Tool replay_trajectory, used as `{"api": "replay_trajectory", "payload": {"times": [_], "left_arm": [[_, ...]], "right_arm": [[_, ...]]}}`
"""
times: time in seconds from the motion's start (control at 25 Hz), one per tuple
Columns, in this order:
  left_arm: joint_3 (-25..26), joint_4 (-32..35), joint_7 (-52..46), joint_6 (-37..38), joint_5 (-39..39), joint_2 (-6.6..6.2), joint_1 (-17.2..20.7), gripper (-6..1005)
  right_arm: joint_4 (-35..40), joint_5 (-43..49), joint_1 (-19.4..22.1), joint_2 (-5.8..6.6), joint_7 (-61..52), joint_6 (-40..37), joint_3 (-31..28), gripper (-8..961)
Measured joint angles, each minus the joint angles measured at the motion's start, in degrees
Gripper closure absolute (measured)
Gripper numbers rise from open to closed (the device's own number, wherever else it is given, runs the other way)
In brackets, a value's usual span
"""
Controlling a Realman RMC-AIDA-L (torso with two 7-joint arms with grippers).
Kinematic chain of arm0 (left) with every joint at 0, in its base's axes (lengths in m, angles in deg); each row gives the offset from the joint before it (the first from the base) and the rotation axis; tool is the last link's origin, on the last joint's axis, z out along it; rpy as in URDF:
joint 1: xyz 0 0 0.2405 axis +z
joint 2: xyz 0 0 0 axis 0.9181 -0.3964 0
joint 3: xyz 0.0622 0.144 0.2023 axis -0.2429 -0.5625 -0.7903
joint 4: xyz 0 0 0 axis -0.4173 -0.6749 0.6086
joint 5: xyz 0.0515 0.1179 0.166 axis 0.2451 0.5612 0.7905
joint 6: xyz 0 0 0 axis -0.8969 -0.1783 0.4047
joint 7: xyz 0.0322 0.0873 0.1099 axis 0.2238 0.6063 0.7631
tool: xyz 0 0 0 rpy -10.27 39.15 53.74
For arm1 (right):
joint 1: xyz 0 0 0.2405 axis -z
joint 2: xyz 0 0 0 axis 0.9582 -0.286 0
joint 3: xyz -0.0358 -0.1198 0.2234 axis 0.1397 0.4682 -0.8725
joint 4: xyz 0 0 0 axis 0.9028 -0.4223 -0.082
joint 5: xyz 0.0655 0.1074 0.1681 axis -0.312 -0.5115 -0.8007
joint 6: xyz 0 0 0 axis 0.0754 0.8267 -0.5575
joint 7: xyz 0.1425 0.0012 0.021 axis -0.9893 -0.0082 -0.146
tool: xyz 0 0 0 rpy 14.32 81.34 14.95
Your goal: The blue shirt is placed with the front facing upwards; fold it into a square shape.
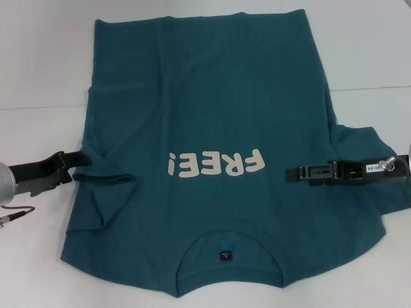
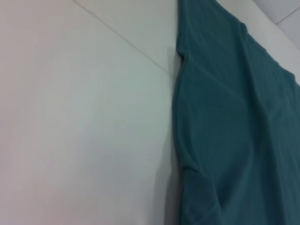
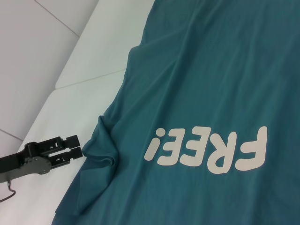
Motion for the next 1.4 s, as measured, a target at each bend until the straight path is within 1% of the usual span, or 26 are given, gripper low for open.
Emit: {"api": "replay_trajectory", "payload": {"times": [0.56, 0.76, 0.96, 1.4], "left_arm": [[-2.56, -2.7, 0.0, -3.85, 0.02, 0.01, -2.03, 374], [-2.63, -2.75, 0.0, -3.66, -0.28, 0.04, -2.45, 380], [-2.67, -2.87, 0.17, -3.3, -0.03, -0.27, -3.27, 386], [-2.67, -2.87, 0.42, -4.22, 0.03, -0.3, -3.09, 807]], "right_arm": [[-0.01, 0.0, -0.02, 0.0, 0.0, -0.01, 0.0, 13], [-0.01, 0.0, 0.03, 0.0, 0.0, 0.01, -0.06, 14], [-0.01, 0.0, 0.07, 0.0, 0.0, 0.13, -0.04, 14], [-0.01, 0.0, 0.1, 0.0, 0.0, 0.14, 0.0, 14]]}}
